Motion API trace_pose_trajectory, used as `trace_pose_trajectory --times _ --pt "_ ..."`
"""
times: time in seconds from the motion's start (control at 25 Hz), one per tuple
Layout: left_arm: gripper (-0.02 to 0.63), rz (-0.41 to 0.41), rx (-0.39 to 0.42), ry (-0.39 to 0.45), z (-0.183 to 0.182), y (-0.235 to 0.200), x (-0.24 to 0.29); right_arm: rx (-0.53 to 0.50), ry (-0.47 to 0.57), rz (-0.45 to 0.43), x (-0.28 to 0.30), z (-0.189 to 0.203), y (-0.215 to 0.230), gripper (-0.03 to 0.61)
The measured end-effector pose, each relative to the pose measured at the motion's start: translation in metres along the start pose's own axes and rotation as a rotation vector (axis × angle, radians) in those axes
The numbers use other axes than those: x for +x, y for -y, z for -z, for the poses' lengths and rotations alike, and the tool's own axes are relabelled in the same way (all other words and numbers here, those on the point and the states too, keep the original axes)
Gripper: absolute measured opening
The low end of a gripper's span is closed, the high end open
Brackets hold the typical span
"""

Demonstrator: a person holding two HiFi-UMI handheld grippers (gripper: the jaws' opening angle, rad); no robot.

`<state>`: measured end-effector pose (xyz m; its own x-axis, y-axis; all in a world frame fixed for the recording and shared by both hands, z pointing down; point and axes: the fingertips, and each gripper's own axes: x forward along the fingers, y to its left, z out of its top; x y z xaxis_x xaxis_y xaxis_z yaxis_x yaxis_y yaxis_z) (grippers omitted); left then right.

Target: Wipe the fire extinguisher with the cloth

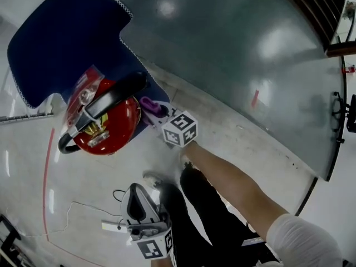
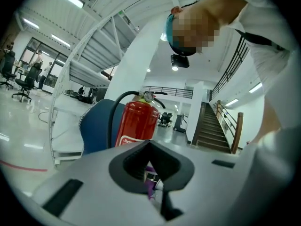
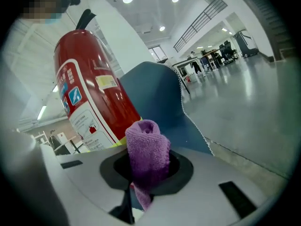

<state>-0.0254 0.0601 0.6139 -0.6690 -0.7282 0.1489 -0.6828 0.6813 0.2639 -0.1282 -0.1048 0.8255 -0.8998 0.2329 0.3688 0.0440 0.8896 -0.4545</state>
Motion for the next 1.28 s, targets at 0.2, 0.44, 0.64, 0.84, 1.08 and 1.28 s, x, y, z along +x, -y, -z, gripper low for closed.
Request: trace_pose_trajectory --times 0.2,0.44,0.64,0.84,1.08,1.28 --pt "0.005 0.006 0.003 0.01 -0.016 0.005 -0.006 0.058 0.053 -0.085 -0.015 -0.029 -0.021 0.058" --pt "0.005 -0.002 0.013 0.033 -0.059 0.02 -0.012 0.073 0.115 -0.145 -0.048 -0.086 -0.065 0.058" --pt "0.005 -0.009 0.044 0.053 -0.115 0.036 -0.022 0.06 0.132 -0.13 -0.071 -0.138 -0.105 0.058" --pt "0.005 -0.021 0.079 0.047 -0.161 0.058 -0.039 0.057 0.129 -0.077 -0.093 -0.167 -0.129 0.058" --pt "0.005 -0.03 0.11 0.029 -0.192 0.069 -0.057 0.069 0.109 -0.103 -0.112 -0.178 -0.154 0.058" --pt "0.005 0.008 0.1 0.038 -0.216 0.056 -0.055 0.053 0.193 -0.087 -0.142 -0.214 -0.171 0.058"
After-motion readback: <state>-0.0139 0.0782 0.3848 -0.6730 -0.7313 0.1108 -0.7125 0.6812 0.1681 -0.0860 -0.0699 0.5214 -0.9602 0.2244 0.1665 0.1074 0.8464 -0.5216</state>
